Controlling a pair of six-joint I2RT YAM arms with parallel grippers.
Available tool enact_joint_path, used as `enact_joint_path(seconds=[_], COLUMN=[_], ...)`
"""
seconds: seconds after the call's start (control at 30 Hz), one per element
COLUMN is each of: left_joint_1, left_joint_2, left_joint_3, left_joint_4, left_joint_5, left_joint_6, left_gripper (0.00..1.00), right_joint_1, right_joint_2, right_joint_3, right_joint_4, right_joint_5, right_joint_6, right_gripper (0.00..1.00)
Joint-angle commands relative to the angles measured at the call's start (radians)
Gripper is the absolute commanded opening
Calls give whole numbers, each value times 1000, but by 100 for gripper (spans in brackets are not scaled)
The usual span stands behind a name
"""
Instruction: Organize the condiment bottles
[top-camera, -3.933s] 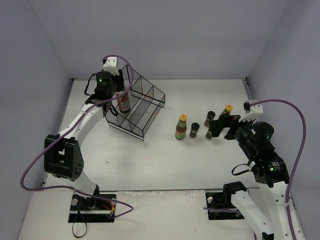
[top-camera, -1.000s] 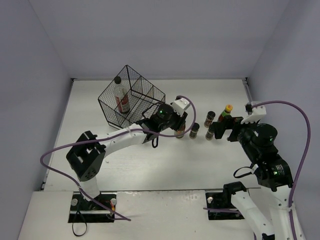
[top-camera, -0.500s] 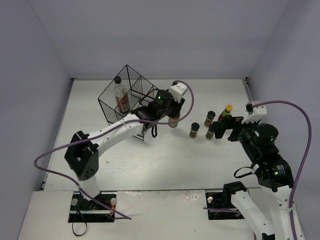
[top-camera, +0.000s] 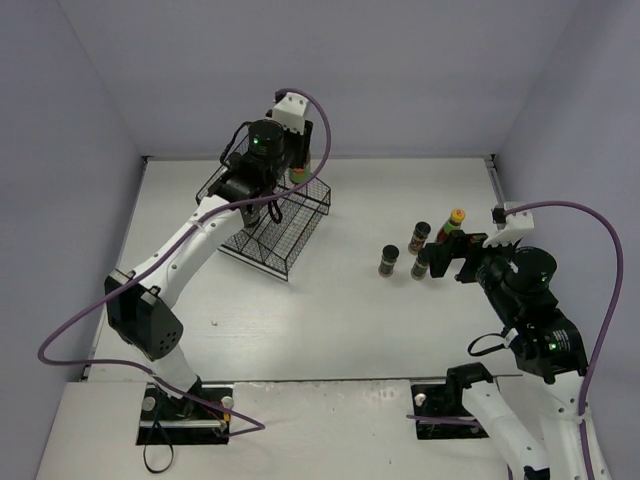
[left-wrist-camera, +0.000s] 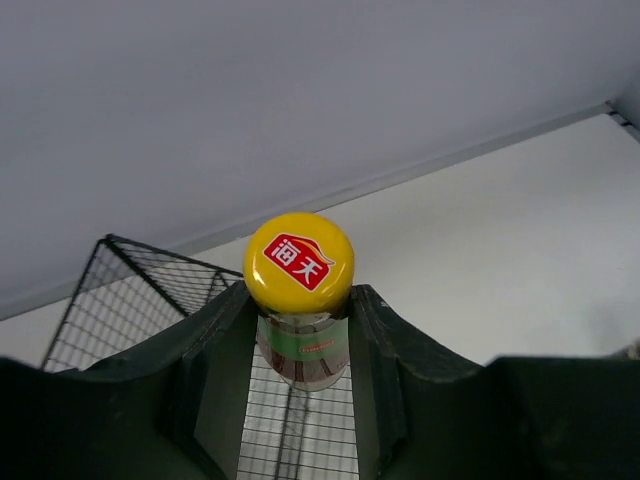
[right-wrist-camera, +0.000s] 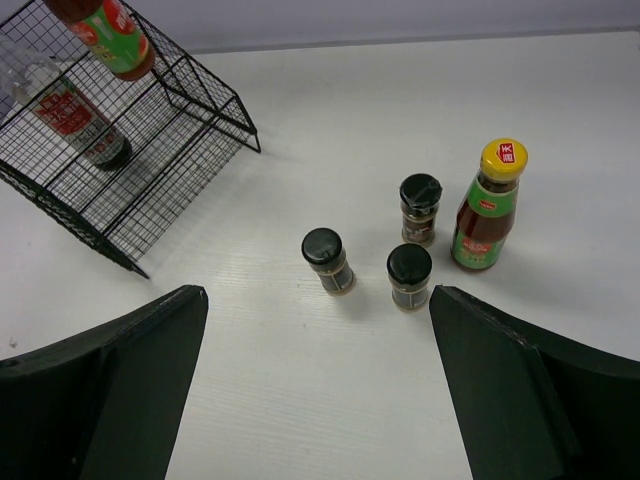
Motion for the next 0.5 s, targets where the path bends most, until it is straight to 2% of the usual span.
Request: enact_joint_path(seconds=[0.0, 0.47], left_joint_1=[47, 145], left_joint_2=[-52, 38], left_joint_3=[95, 42], left_joint_4=[152, 225], left_joint_5=[-35, 17], left_joint_6=[34, -3], left_gripper=[0, 0], right_joint_1=[5, 5], right_joint_2=[1, -6], right_joint_3=[46, 31], right_joint_4=[44, 35], right_joint_5=[3, 3], right_joint_6=[7, 10], right_gripper=[100, 100])
